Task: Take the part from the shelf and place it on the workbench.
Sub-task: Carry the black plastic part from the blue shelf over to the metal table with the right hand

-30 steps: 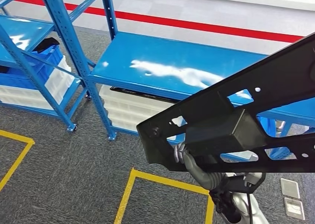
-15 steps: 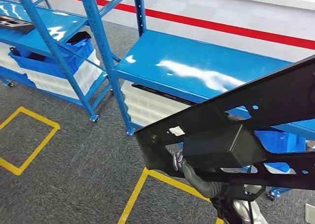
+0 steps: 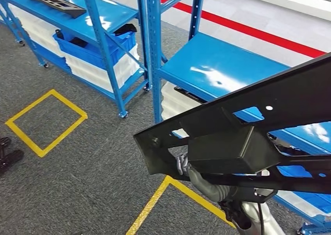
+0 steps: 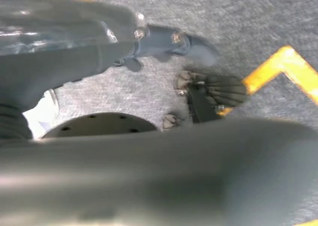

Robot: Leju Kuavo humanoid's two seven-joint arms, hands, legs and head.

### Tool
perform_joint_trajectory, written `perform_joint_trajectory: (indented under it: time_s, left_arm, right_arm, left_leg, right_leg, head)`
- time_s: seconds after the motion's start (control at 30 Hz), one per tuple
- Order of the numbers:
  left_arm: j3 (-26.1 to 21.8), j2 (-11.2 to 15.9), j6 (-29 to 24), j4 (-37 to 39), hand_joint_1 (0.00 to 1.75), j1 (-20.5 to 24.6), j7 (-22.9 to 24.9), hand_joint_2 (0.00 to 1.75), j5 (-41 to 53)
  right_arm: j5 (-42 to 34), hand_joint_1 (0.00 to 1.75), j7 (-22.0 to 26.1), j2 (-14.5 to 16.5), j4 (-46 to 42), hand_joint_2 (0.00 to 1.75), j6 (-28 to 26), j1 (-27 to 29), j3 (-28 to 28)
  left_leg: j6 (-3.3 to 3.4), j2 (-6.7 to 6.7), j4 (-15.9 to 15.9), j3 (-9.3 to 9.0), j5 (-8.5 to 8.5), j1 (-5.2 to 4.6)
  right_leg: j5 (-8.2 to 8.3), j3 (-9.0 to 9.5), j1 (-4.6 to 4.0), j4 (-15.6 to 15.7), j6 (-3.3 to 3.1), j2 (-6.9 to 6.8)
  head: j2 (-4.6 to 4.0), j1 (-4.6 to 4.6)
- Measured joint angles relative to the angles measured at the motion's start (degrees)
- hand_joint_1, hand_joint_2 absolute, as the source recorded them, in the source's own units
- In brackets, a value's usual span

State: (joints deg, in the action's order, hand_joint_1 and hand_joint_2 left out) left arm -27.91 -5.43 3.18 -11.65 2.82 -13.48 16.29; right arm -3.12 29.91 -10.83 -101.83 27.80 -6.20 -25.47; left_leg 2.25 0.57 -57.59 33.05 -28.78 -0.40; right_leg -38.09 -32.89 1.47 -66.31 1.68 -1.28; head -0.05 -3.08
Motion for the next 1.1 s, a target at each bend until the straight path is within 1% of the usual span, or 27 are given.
perform_joint_trajectory:
  time_s: [0.03,0.07,0.1,0.13,0.17,0.23,0.27,0.3,0.33,0.37,0.43,0.5,0.57,0.6,0.63,0.67,0.73,0.77,0.8,0.87,0.9,0.93,0.97,1.0,1.03,1.07,1.1]
  left_arm:
    - [-0.09,-0.04,-0.20,0.00,0.00,0.10,0.36,1.75,0.04]
    - [-0.18,-0.09,-0.47,0.00,0.00,0.15,0.85,1.75,0.10]
    - [-0.26,-0.12,-0.74,0.00,0.00,0.12,1.39,1.75,0.26]
    - [-0.33,-0.14,-0.99,0.00,0.00,0.08,1.88,1.75,0.46]
    - [-0.37,-0.14,-1.19,0.00,0.00,0.04,2.30,1.75,0.69]
    - [-0.40,-0.17,-1.32,0.00,0.00,0.07,2.74,1.75,1.03]
    - [-0.40,-0.19,-1.32,0.00,0.00,0.11,2.83,1.75,1.09]
    - [-0.41,-0.21,-1.32,0.00,0.00,0.08,2.86,1.75,1.11]
    - [-0.43,-0.22,-1.28,0.00,0.00,-0.03,2.87,1.75,1.10]
    - [-0.45,-0.24,-1.23,0.00,0.00,-0.22,2.82,1.75,1.10]
    - [-0.51,-0.29,-1.10,0.00,0.00,-0.37,2.58,1.75,0.98]
    - [-0.57,-0.42,-0.85,0.00,0.00,-0.10,2.15,1.75,0.82]
    - [-0.62,-0.58,-0.36,0.00,0.00,0.07,1.64,1.75,0.80]
    - [-0.63,-0.63,-0.11,0.00,0.00,0.00,1.46,1.75,0.82]
    - [-0.63,-0.68,0.09,0.00,0.00,-0.09,1.35,1.75,0.84]
    - [-0.63,-0.68,0.19,0.00,0.00,-0.18,1.32,1.75,0.86]
    - [-0.63,-0.68,0.24,0.00,0.00,-0.16,1.34,1.75,0.89]
    - [-0.64,-0.67,0.18,0.00,0.00,-0.06,1.46,1.75,0.91]
    - [-0.66,-0.67,0.07,0.00,0.00,-0.01,1.71,1.75,0.97]
    - [-0.80,-0.47,-0.26,0.00,0.00,-0.18,2.58,1.75,1.14]
    - [-0.88,-0.32,-0.42,0.00,0.00,-0.41,3.04,1.75,1.28]
    - [-0.96,-0.08,-0.58,0.00,0.00,-0.58,3.43,1.75,1.46]
    - [-1.01,0.20,-0.70,0.00,0.00,-0.65,3.70,1.75,1.68]
    - [-1.03,0.41,-0.78,0.00,0.00,-0.65,3.91,1.75,1.92]
    - [-1.05,0.72,-0.84,0.00,0.00,-0.58,4.07,1.75,2.13]
    - [-1.07,1.00,-0.86,0.00,0.00,-0.52,4.15,1.75,2.23]
    - [-1.09,1.27,-0.89,0.00,0.00,-0.51,4.21,1.75,2.29]
  right_arm:
    - [0.01,1.75,-0.02,-0.02,0.33,1.75,0.14,-0.01,-0.14]
    - [0.03,1.75,-0.04,-0.04,0.68,1.75,0.26,-0.02,-0.34]
    - [0.05,1.75,-0.07,-0.06,0.98,1.75,0.33,-0.07,-0.57]
    - [0.08,1.75,-0.08,-0.07,1.17,1.75,0.36,-0.16,-0.81]
    - [0.10,1.75,-0.09,-0.07,1.28,1.75,0.37,-0.27,-1.02]
    - [0.12,1.75,-0.09,-0.09,1.36,1.75,0.37,-0.48,-1.32]
    - [0.12,1.75,-0.10,-0.10,1.38,1.75,0.38,-0.51,-1.43]
    - [0.11,1.75,-0.10,-0.13,1.39,1.75,0.38,-0.53,-1.53]
    - [0.09,1.75,-0.11,-0.15,1.37,1.75,0.38,-0.53,-1.63]
    - [0.08,1.75,-0.11,-0.16,1.37,1.75,0.41,-0.56,-1.73]
    - [0.06,1.75,-0.11,-0.13,1.33,1.75,0.55,-0.64,-1.91]
    - [0.05,1.75,-0.10,-0.10,1.34,1.75,0.80,-0.56,-2.07]
    - [0.06,1.75,-0.09,-0.08,1.43,1.75,1.03,-0.45,-2.37]
    - [0.05,1.75,-0.09,-0.04,1.52,1.75,1.08,-0.42,-2.59]
    - [0.06,1.75,-0.09,0.04,1.61,1.75,1.11,-0.40,-2.82]
    - [0.06,1.75,-0.09,0.17,1.67,1.75,1.11,-0.40,-3.00]
    - [0.06,1.75,-0.05,0.50,1.73,1.75,1.13,-0.42,-3.20]
    - [0.06,1.75,-0.03,0.63,1.77,1.75,1.17,-0.44,-3.26]
    - [0.08,1.75,0.01,0.77,1.84,1.75,1.25,-0.47,-3.36]
    - [0.22,1.75,0.13,1.27,2.09,1.75,1.39,-0.58,-3.70]
    - [0.41,1.75,0.25,1.57,2.22,1.75,1.39,-0.63,-3.90]
    - [0.64,1.75,0.49,1.86,2.31,1.75,1.34,-0.64,-4.07]
    - [0.93,1.75,0.73,2.03,2.37,1.75,1.28,-0.54,-4.18]
    - [1.24,1.75,0.94,2.10,2.46,1.75,1.18,-0.35,-4.25]
    - [1.52,1.75,1.08,2.15,2.58,1.75,1.07,-0.10,-4.30]
    - [1.80,1.75,1.11,2.15,2.73,1.75,0.98,0.15,-4.34]
    - [2.03,1.75,1.11,2.16,2.87,1.75,0.89,0.32,-4.37]
  left_leg:
    - [0.06,-0.72,-0.02,-0.01,-0.01,-0.04]
    - [0.09,-1.52,-0.05,-0.06,-0.04,-0.08]
    - [0.10,-2.31,-0.10,-0.13,-0.07,-0.10]
    - [0.07,-3.14,-0.17,-0.25,-0.13,-0.09]
    - [-0.02,-3.95,-0.31,-0.38,-0.24,-0.07]
    - [-0.35,-5.49,-0.88,-0.20,-0.57,-0.06]
    - [-0.56,-6.16,-1.19,0.10,-0.65,-0.03]
    - [-0.75,-6.80,-1.42,0.45,-0.65,0.02]
    - [-0.91,-7.42,-1.58,0.72,-0.59,0.08]
    - [-1.09,-7.44,-1.65,0.83,-0.66,0.15]
    - [-1.65,-5.27,-3.47,1.65,-1.87,0.07]
    - [-2.40,-2.35,-9.36,4.61,-4.80,0.19]
    - [-2.86,-1.52,-15.99,8.15,-7.08,0.63]
    - [-2.96,-1.38,-17.14,8.84,-6.93,0.82]
    - [-2.97,-1.18,-16.08,8.39,-5.73,0.95]
    - [-2.88,-0.72,-13.00,6.87,-3.78,1.00]
    - [-2.50,1.75,-5.69,3.18,-0.70,0.59]
    - [-2.24,2.90,-3.43,2.10,-0.13,0.26]
    - [-2.01,3.61,-2.48,1.74,-0.21,-0.07]
    - [-1.49,2.83,-2.09,1.75,-0.34,-0.31]
    - [-1.22,2.23,-1.77,1.55,-0.25,-0.23]
    - [-0.90,1.64,-1.43,1.30,-0.12,-0.10]
    - [-0.57,1.03,-1.13,1.04,0.00,0.06]
    - [-0.35,0.35,-1.02,0.94,0.02,0.11]
    - [-0.16,-0.45,-1.01,0.92,0.00,0.08]
    - [-0.04,-1.30,-1.03,0.89,-0.05,0.01]
    - [0.01,-2.15,-1.06,0.82,-0.10,-0.05]
  right_leg:
    - [-1.31,-1.94,-0.06,-3.66,-0.03,0.64]
    - [-1.73,-3.51,-0.11,-6.28,-0.02,0.88]
    - [-1.05,-4.27,-0.15,-7.05,0.02,1.00]
    - [0.74,-4.03,-0.15,-5.61,0.05,1.15]
    - [3.22,-2.98,-0.10,-2.41,0.07,1.59]
    - [6.52,-0.62,0.15,4.05,-0.12,3.82]
    - [7.07,0.00,0.22,5.84,-0.27,4.71]
    - [6.91,0.21,0.22,6.43,-0.48,5.19]
    - [6.88,0.30,0.15,6.70,-0.64,4.86]
    - [6.90,0.39,0.14,6.67,-0.84,4.29]
    - [6.83,0.68,0.28,6.78,-1.37,2.95]
    - [6.63,0.89,0.33,6.83,-1.83,1.28]
    - [6.39,1.00,0.29,6.83,-2.00,-0.43]
    - [6.24,1.11,0.29,6.82,-2.00,-1.22]
    - [6.08,1.30,0.30,6.82,-1.92,-1.95]
    - [5.87,1.56,0.31,6.83,-1.81,-2.65]
    - [5.44,2.10,0.20,6.86,-1.39,-3.89]
    - [5.26,2.28,0.07,6.89,-1.13,-4.44]
    - [5.12,2.42,-0.05,6.97,-0.85,-5.00]
    - [4.89,2.85,-0.12,7.32,-0.27,-6.17]
    - [4.53,3.11,-0.05,7.24,-0.03,-5.85]
    - [3.76,3.01,0.01,6.44,0.10,-4.71]
    - [2.40,2.22,0.04,4.37,0.11,-2.99]
    - [0.70,0.71,0.05,1.10,-0.02,-1.08]
    - [-0.96,-1.36,-0.02,-2.81,-0.15,0.14]
    - [-2.00,-3.35,-0.09,-6.26,-0.24,0.73]
    - [-1.97,-4.69,-0.16,-8.12,-0.30,0.97]
  head:
    - [0.00,0.03]
    - [0.00,0.03]
    - [-0.01,0.03]
    - [0.00,0.03]
    - [0.00,0.03]
    - [0.00,0.03]
    - [0.00,0.02]
    - [0.00,0.01]
    - [0.00,0.00]
    - [0.00,-0.01]
    - [0.01,-0.07]
    - [0.01,-0.13]
    - [0.01,-0.12]
    - [0.01,-0.12]
    - [0.01,-0.11]
    - [0.01,-0.11]
    - [0.01,-0.12]
    - [0.00,-0.11]
    - [0.00,-0.11]
    - [0.00,-0.09]
    - [0.00,-0.08]
    - [0.01,-0.05]
    - [0.01,-0.02]
    - [0.00,0.01]
    - [0.00,0.03]
    - [0.00,0.04]
    - [0.00,0.04]
